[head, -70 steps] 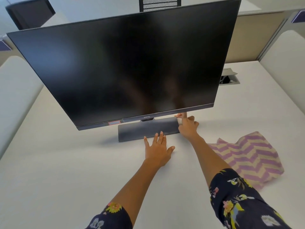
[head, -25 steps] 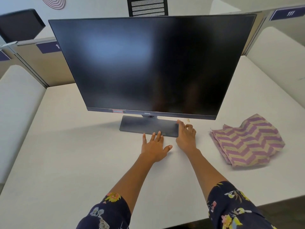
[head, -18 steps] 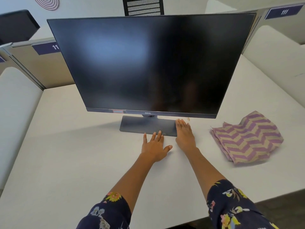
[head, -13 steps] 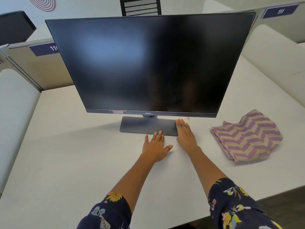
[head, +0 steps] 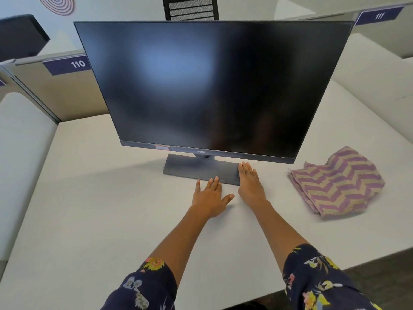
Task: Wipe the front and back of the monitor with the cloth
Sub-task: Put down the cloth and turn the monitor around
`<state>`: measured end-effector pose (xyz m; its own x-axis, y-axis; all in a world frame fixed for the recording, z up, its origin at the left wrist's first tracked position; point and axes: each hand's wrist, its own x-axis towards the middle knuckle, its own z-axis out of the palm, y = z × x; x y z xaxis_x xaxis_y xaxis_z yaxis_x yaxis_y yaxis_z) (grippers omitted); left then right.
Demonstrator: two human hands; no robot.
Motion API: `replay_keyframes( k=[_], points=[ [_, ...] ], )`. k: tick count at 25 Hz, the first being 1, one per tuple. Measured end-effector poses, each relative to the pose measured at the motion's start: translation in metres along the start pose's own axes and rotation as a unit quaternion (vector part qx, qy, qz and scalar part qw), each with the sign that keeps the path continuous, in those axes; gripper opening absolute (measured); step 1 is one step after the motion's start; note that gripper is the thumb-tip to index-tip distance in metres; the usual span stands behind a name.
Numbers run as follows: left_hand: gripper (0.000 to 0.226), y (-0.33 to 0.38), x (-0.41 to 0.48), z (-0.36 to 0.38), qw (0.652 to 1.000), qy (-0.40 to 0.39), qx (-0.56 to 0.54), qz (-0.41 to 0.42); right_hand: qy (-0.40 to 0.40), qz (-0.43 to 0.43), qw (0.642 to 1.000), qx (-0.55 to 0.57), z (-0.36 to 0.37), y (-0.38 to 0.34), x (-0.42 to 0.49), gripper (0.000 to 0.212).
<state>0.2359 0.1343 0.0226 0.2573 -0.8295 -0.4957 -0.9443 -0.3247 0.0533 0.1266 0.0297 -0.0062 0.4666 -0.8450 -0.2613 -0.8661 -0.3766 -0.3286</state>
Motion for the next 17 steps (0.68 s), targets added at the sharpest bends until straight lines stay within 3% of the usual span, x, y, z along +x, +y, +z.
replay_keyframes(
  k=[4,9,17],
  points=[
    [0.082,-0.007,-0.003,0.003,1.000,0.007,-0.006,0.005,0.008,-0.006,0.999,0.043,0.003,-0.003,-0.006,0.074],
    [0.081,-0.018,-0.006,0.006,1.000,0.022,-0.007,0.017,0.013,-0.011,0.999,0.050,0.008,-0.005,-0.011,0.093],
    [0.075,-0.032,-0.010,0.008,0.999,0.034,-0.010,0.023,0.036,-0.011,0.998,0.057,0.026,-0.014,-0.019,0.095]
  ],
)
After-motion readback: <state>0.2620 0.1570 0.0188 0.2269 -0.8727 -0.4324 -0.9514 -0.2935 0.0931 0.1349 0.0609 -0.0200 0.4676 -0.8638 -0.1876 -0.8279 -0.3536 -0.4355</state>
